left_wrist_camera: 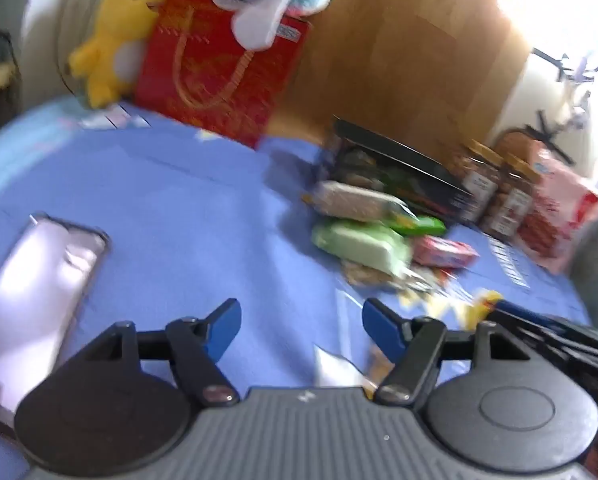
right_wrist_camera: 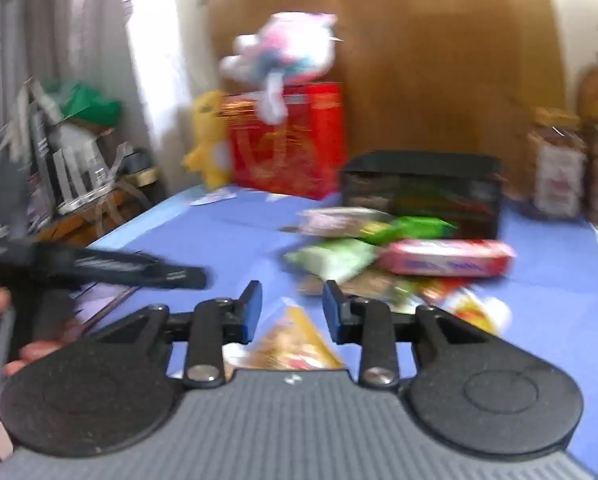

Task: Organize snacks
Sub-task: 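Grasp the clear yellow-edged snack bag with the left tool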

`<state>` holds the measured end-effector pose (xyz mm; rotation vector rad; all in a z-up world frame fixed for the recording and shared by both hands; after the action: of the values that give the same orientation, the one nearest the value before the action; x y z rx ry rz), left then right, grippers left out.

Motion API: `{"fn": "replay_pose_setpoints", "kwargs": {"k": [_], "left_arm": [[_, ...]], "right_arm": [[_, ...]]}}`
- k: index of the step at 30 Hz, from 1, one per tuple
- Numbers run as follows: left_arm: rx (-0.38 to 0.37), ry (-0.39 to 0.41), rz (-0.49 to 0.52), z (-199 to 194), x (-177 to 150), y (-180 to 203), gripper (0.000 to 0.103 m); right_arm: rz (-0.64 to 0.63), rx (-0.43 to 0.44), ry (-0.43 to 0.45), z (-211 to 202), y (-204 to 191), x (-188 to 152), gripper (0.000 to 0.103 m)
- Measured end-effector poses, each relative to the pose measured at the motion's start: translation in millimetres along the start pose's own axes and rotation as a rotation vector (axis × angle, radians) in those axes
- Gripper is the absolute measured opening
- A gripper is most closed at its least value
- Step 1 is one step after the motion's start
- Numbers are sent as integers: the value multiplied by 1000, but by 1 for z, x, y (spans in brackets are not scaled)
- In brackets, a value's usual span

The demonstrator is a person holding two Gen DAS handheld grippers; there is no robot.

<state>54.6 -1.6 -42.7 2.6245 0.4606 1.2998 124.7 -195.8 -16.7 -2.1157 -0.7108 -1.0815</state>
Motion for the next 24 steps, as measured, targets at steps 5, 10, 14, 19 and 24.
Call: {"fn": "replay_pose_setpoints", "kwargs": {"k": [5,10,14,19,24], "left_arm": [[-143,-61,-4,-14,-18,12,63],[-221,-120,-20,-15,-37,32,57],[-230,-195,-23,11,-50,44,38],[-270,-159,-42,13,-35,37,38],[-259,-148,13,18,-22,43,34]], "right_arm": [[200,15,-115,10,34,-13,38],[198,75,-156,30,21,-10,38],[205,143,-233,33,27,-29,34],[159,200,-245,0,14,-41,35],[86,214,-261,-1,9,-47,33]]}}
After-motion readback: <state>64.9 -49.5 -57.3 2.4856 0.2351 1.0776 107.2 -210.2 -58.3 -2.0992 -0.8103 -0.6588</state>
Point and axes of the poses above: each gripper's, at about its wrist camera, not at the fingertips, and z roughly the way its jaws point, y to its right, x to its top, the point moved 7 cm from there along z, roughly the way its jaws point, and after that the axes turned 7 degrees about z, right-handed, at the moved point
